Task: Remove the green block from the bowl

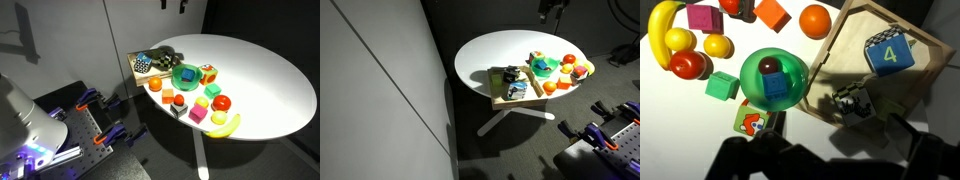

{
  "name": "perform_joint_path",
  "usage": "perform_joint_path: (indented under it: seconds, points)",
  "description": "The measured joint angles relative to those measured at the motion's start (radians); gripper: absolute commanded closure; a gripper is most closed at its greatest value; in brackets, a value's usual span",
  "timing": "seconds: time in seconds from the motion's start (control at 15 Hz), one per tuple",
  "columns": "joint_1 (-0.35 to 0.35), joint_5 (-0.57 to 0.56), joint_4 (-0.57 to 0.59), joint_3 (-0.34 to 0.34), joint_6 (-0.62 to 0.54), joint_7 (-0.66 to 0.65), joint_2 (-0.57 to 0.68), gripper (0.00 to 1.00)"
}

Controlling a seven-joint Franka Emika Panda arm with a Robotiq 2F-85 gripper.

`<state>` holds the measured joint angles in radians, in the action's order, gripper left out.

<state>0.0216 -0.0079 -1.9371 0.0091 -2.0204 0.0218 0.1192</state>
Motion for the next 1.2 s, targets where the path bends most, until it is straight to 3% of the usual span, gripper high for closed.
perform_joint_path:
  seconds: [0.8,1.2]
  points:
    - [-0.043,0.000,0.059,-0.024,-0.140,0.003,0.188,0.00]
    - [-0.052,0.000,0.138,-0.039,-0.149,0.003,0.318,0.00]
